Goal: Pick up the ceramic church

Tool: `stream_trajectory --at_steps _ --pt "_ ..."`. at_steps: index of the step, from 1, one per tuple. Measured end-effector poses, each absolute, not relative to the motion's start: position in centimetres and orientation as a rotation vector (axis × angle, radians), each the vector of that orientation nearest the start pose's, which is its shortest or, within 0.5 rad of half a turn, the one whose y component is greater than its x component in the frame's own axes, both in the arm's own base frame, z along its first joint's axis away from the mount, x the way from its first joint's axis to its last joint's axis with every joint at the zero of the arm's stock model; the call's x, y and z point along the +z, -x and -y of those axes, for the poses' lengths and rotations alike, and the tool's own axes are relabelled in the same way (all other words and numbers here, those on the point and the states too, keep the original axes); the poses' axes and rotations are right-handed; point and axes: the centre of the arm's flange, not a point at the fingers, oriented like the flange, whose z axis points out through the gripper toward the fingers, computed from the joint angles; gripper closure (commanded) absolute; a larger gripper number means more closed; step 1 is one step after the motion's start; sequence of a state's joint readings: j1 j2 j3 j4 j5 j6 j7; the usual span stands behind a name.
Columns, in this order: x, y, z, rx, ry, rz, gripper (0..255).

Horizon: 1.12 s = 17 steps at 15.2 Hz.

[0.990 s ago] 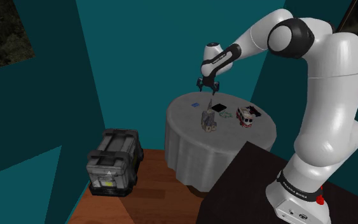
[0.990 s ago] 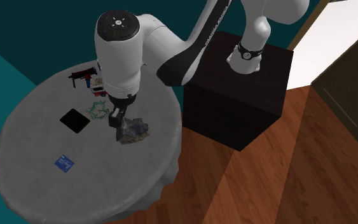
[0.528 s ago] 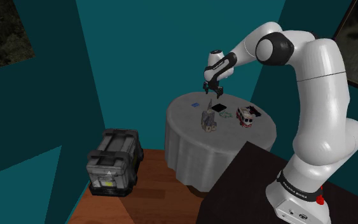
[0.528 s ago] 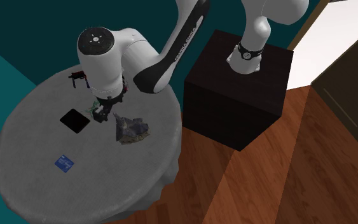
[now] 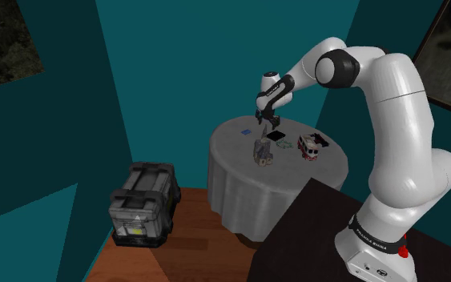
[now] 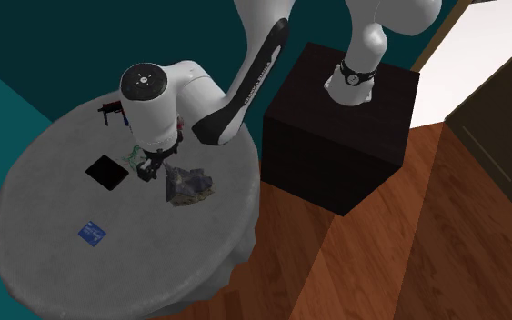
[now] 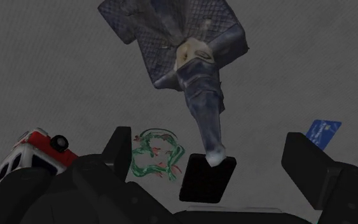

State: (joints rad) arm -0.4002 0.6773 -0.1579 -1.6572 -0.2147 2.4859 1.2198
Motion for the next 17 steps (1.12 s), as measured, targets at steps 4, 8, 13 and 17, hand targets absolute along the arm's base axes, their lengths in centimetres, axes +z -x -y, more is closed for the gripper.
stream_trajectory --at_steps 4,8,13,17 --pt "22.9 -60.3 35.8 -0.371 2.326 -2.336 255" --pt "22.9 -60.3 35.8 -0.372 2.326 -2.336 255" --pt "23.4 -60.2 35.7 -0.369 2.327 -2.336 255" --pt "25.4 -60.3 35.8 -0.369 2.327 -2.337 255"
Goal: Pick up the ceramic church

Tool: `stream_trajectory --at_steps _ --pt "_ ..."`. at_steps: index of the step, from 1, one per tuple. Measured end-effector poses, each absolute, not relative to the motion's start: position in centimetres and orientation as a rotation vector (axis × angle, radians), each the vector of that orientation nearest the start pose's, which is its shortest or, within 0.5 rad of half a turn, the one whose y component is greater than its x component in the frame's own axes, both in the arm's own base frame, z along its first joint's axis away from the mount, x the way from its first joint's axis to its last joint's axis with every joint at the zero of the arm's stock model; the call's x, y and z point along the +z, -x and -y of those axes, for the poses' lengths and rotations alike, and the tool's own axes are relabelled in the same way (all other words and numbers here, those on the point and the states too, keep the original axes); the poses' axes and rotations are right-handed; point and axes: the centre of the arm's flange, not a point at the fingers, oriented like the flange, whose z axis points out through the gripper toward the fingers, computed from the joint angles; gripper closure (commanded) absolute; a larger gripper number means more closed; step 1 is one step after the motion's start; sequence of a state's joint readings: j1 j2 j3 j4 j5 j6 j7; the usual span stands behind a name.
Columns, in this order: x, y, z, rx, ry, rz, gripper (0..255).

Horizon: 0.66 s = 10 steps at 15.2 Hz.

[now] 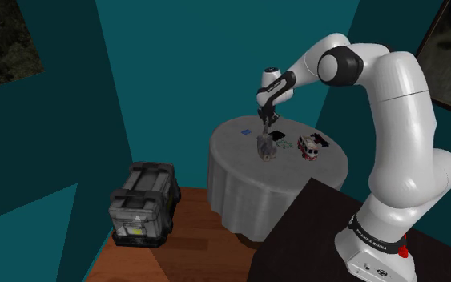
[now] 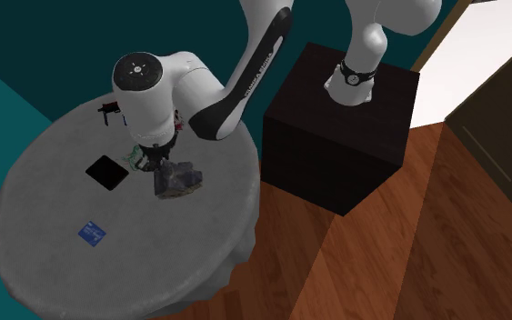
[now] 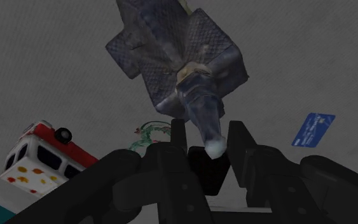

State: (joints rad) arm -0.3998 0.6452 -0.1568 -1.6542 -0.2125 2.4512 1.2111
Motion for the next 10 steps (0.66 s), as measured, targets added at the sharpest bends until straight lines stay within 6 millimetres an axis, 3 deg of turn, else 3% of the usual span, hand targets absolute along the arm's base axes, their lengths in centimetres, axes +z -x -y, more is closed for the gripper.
stream_trajectory --at_steps 10 --pt "30.5 -60.2 35.8 -0.369 2.327 -2.336 255"
